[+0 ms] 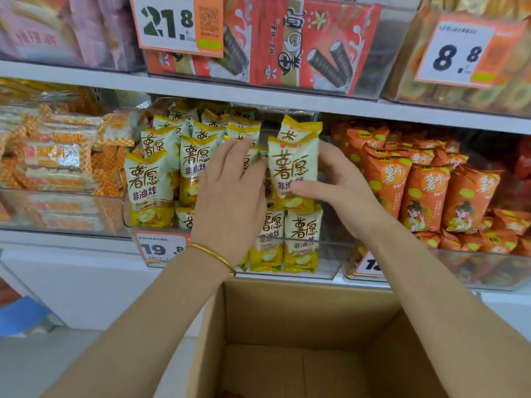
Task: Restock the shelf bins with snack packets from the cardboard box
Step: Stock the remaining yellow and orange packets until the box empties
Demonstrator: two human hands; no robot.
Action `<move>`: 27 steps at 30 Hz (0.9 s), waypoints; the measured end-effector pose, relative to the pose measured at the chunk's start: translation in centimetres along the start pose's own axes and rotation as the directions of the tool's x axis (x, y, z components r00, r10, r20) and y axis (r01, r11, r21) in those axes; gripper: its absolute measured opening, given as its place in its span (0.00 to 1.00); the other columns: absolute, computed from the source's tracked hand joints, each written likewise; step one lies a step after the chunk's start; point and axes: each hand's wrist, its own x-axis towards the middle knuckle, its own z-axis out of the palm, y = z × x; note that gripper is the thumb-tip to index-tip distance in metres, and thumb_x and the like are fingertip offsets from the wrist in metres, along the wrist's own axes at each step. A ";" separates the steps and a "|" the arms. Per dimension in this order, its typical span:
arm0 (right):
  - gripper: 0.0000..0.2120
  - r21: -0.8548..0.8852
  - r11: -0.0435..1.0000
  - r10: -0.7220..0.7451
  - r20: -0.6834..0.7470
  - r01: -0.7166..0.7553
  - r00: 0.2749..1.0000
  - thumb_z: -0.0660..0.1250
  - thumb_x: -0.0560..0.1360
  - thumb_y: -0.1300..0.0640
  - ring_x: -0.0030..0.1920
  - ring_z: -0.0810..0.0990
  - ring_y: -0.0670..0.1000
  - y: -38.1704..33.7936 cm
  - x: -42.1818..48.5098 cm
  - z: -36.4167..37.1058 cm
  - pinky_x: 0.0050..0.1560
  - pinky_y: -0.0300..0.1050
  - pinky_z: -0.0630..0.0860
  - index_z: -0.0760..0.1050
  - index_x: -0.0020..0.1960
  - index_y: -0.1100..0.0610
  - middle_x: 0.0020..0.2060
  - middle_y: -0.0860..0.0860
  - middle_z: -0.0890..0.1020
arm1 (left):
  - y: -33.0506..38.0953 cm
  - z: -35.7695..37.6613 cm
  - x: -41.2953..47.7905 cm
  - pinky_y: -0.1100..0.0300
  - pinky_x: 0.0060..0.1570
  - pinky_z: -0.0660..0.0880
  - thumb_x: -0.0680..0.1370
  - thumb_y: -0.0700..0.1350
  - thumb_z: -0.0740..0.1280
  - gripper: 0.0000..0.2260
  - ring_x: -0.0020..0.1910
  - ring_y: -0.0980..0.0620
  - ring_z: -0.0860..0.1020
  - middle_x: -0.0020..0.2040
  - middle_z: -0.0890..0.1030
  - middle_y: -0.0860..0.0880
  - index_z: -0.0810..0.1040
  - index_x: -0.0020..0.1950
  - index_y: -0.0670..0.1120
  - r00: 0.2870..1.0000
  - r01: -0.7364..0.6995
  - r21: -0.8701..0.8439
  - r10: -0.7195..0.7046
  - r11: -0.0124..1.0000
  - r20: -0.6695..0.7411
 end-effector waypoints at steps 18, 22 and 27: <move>0.30 0.144 0.953 0.270 -0.012 -0.266 0.963 0.75 0.55 0.51 0.56 0.81 0.53 5.6 12.6 1.7 0.58 0.53 0.77 0.75 0.58 0.51 0.56 0.53 0.82 | -2.6 2.4 0.0 0.37 0.62 0.67 0.66 0.35 0.64 0.23 0.70 0.33 0.64 0.70 0.67 0.35 0.77 0.62 0.43 0.998 -0.024 0.260 0.008 0.965 0.060; 0.33 0.213 0.914 0.353 -0.002 -0.345 0.936 0.71 0.49 0.48 0.61 0.76 0.59 6.2 14.0 1.7 0.66 0.61 0.69 0.78 0.53 0.58 0.59 0.60 0.79 | -2.6 2.6 0.0 0.37 0.61 0.68 0.64 0.33 0.69 0.25 0.70 0.33 0.64 0.70 0.67 0.35 0.77 0.62 0.43 0.998 -0.025 0.267 0.008 0.963 0.067; 0.21 0.213 0.905 0.380 -0.009 -0.369 0.925 0.67 0.55 0.54 0.52 0.77 0.58 5.6 14.2 1.7 0.67 0.63 0.68 0.76 0.47 0.59 0.48 0.59 0.80 | -2.5 2.6 0.0 0.36 0.60 0.68 0.65 0.33 0.70 0.24 0.70 0.33 0.64 0.70 0.67 0.34 0.77 0.61 0.43 0.996 -0.009 0.246 -0.012 0.969 0.084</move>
